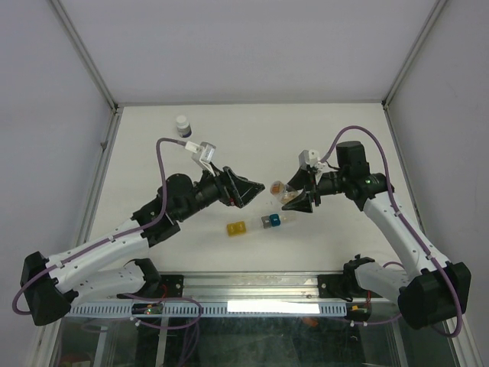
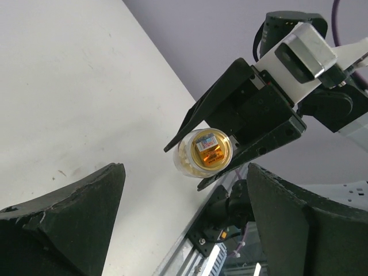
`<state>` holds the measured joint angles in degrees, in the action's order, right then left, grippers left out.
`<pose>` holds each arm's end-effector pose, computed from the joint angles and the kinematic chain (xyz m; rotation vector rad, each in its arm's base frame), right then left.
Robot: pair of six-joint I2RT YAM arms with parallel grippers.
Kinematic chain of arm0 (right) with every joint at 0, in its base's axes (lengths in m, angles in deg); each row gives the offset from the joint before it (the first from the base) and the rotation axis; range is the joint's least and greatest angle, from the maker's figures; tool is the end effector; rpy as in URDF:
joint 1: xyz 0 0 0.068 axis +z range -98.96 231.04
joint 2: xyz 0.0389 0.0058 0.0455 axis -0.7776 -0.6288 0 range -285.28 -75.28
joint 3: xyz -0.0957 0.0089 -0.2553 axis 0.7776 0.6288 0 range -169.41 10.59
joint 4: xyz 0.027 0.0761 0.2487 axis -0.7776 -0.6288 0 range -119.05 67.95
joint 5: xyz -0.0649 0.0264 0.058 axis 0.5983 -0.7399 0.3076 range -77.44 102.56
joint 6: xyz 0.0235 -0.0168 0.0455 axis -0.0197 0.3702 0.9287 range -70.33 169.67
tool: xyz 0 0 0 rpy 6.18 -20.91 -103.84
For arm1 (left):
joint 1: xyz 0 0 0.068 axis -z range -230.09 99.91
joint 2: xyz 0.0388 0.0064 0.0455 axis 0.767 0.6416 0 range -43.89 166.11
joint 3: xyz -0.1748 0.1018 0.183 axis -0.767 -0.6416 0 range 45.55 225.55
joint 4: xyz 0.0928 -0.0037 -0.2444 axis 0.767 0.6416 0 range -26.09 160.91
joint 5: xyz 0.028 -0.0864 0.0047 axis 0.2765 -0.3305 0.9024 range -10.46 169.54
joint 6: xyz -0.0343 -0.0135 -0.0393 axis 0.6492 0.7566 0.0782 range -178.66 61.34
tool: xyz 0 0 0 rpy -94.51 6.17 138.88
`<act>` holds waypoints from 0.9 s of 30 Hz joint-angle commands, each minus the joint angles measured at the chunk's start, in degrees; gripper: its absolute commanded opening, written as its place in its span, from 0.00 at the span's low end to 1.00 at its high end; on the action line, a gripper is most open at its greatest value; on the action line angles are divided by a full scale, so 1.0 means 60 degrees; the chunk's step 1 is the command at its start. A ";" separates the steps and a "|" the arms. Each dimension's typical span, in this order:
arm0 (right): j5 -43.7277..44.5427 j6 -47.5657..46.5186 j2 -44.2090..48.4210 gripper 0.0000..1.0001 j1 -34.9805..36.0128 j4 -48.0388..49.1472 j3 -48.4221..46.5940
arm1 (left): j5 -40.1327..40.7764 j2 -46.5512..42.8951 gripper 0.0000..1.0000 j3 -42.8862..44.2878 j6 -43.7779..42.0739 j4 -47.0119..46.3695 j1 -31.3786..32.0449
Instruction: Sort the pills into containers
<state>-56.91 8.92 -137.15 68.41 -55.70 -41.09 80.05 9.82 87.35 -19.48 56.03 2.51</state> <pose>0.1902 0.0945 0.3021 -1.4087 1.3834 1.1223 0.1369 -0.1787 0.3268 0.2015 1.7757 -1.1905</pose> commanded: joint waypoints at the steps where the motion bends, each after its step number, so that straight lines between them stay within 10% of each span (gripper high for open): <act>1: -0.0361 0.0083 0.0029 0.00 -0.0052 0.0435 -0.0044 | 0.0245 0.0463 0.88 0.0814 -0.0404 0.0417 0.0262; 27: -0.0261 0.0150 0.0087 0.00 -0.0061 0.0483 -0.0022 | 0.1621 0.2195 0.88 0.2978 -0.1325 0.1851 0.1519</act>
<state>-56.91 9.27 -137.17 68.36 -55.08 -41.09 88.47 22.39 101.60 -25.51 67.60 10.66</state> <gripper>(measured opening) 0.545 0.880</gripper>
